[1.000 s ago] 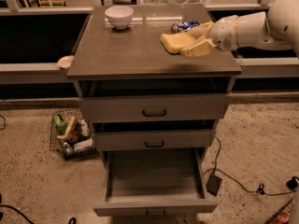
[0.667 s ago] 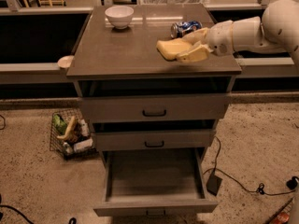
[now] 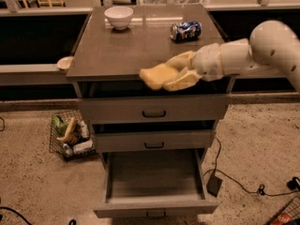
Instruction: Place sponge into bottom drawer
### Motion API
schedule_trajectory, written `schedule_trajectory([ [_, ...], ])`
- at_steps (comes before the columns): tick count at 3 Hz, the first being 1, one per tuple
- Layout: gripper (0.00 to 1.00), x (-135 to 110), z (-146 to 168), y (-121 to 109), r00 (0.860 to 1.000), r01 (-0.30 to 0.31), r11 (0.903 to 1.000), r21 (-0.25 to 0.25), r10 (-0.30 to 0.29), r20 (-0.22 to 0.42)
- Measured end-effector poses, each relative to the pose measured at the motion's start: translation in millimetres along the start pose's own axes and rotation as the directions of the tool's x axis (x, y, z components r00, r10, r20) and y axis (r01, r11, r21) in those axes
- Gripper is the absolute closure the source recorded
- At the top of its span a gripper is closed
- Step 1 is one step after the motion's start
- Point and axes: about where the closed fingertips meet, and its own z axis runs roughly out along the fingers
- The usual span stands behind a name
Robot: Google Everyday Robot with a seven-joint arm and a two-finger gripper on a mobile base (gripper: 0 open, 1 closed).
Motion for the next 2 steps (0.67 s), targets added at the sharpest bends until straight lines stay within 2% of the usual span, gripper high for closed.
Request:
schedule_trajectory([
  [1, 1.0, 29.0, 32.6, 74.7, 0.995, -0.098, 0.9902, -0.099, 0.098, -0.005],
  [2, 1.0, 28.2, 32.4, 73.9, 0.995, -0.097, 0.9904, -0.098, 0.097, -0.004],
])
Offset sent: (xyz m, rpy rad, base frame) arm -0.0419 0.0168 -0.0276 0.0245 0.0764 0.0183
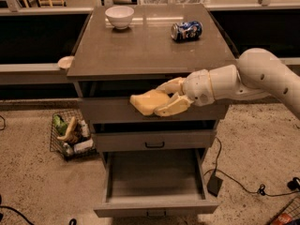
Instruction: Place sponge into bottom drawer
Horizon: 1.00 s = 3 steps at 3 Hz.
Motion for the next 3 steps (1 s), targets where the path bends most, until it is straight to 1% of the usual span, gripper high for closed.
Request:
schedule_trajectory([
  [1, 1.0, 38, 16, 9, 0.996, -0.043, 0.9986, -0.029, 0.041, -0.08],
  [2, 1.0, 94, 28, 34, 0.986, -0.092, 0.9957, -0.006, 0.09, -0.137],
  [3, 1.0, 171, 36, 70, 0.972, -0.189, 0.9786, 0.081, 0.198, -0.125],
])
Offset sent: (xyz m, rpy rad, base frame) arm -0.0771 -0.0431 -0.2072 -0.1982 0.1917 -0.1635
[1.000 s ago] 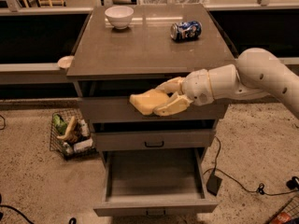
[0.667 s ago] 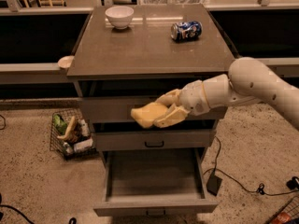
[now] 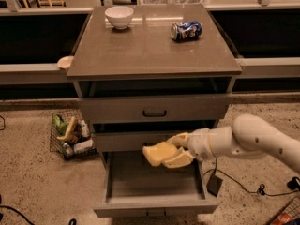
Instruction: Place sponge into bottom drawer
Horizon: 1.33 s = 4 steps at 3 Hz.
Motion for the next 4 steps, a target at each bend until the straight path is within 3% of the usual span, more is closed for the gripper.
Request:
schedule_trajectory([
  [1, 1.0, 74, 22, 7, 0.992, -0.112, 0.9936, 0.017, 0.111, 0.055],
  [3, 1.0, 86, 26, 3, 0.991, -0.131, 0.9912, 0.022, 0.13, 0.038],
  [4, 1.0, 155, 32, -27, 0.985, -0.168, 0.9809, 0.098, 0.172, -0.03],
])
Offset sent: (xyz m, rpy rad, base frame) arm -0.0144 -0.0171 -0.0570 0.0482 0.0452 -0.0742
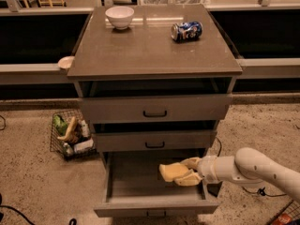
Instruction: Place sponge into bottom drawer
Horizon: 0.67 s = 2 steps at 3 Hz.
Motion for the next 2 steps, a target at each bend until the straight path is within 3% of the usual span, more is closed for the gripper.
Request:
schedule_trajectory([
  [1, 1.0, 46, 10, -32, 0.999, -0.041, 0.9987, 0.03, 0.042, -0.02],
  [2, 1.0, 92, 36, -72, 0.995, -0.1, 0.9947, 0.022, 0.1, 0.013],
])
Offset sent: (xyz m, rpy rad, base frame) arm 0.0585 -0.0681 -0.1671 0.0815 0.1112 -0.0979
